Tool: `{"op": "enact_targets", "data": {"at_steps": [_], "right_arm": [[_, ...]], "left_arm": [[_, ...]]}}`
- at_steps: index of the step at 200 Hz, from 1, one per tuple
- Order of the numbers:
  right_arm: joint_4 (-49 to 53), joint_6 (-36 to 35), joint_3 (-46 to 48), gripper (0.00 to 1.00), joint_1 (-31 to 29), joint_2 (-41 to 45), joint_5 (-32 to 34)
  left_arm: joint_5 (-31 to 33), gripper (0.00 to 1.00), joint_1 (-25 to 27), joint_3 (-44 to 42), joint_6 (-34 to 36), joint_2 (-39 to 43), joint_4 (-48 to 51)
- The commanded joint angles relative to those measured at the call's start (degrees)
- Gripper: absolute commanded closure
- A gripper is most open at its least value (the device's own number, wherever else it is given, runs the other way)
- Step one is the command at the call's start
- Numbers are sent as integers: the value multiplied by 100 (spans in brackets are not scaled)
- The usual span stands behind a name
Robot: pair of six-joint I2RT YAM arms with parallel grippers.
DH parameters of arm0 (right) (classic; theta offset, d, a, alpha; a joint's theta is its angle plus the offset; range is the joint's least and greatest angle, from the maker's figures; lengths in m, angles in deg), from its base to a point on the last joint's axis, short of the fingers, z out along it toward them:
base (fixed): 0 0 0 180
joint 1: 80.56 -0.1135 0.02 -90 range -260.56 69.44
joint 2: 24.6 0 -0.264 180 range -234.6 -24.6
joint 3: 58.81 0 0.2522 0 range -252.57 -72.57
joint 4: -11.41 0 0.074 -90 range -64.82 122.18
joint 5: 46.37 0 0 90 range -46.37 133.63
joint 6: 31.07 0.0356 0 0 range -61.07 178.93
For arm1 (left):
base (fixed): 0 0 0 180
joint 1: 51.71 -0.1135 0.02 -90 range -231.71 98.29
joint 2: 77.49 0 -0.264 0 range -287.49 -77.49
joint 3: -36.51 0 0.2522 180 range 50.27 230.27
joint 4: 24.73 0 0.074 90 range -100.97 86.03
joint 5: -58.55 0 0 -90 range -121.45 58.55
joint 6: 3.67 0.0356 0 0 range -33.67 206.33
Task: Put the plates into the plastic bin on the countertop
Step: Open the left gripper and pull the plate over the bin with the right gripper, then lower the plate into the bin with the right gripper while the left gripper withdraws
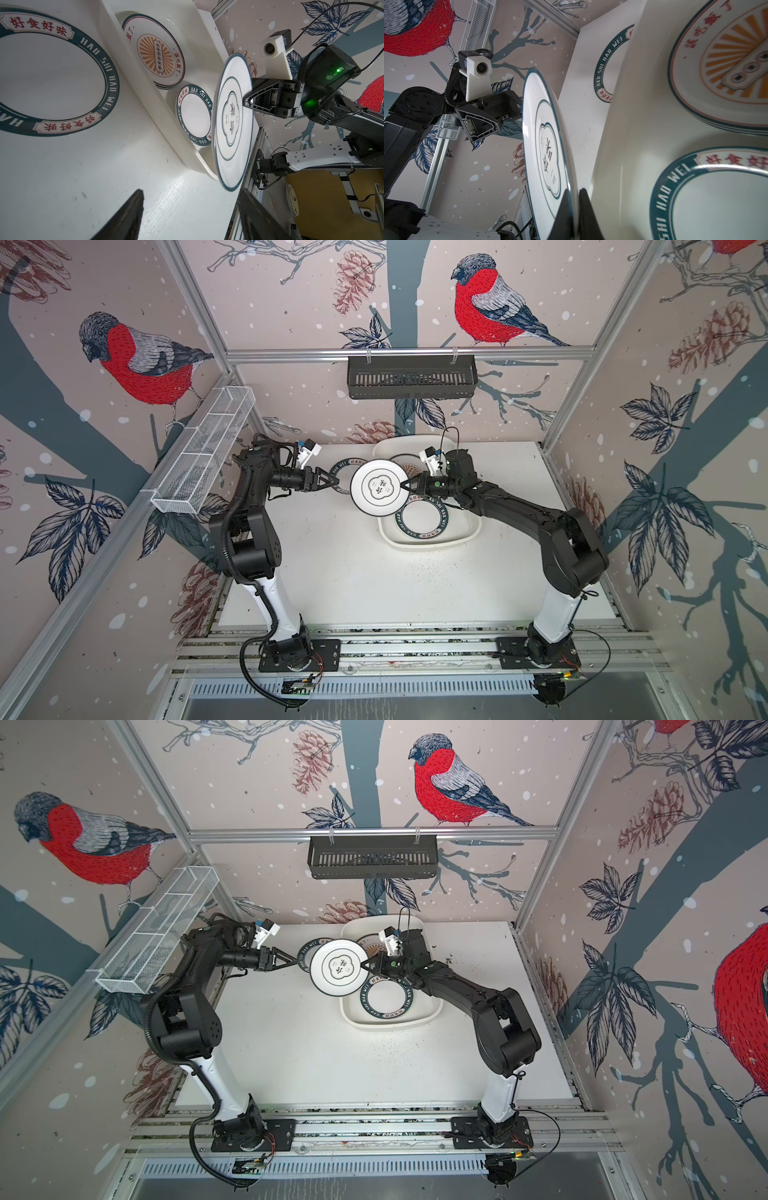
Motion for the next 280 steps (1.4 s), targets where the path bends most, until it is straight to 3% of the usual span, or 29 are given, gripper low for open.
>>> {"op": "enact_targets", "data": {"at_steps": [1,84,108,150,187,280], "right_arm": [[112,-284,252,98,236,309,-150],[1047,-1181,954,98,1422,974,-150],[1283,-1434,950,98,1528,905,-142],[1496,-1711,946,98,1557,745,-7],[1828,-1919,837,98,1544,613,243],[2293,-2087,432,98,1388,338,540]], "left_arm": [[285,29,12,-153,-765,179,-664],[1302,27,444,-456,-1706,878,-1654],[1323,25,590,-519,-1811,1073,-1755],[2106,24,1054,-436,-1575,1491,-1788],[2045,19,1225,-399,-1618,1911,-1963],[1975,17,1504,-299,-1814,2381,-2306]]}}
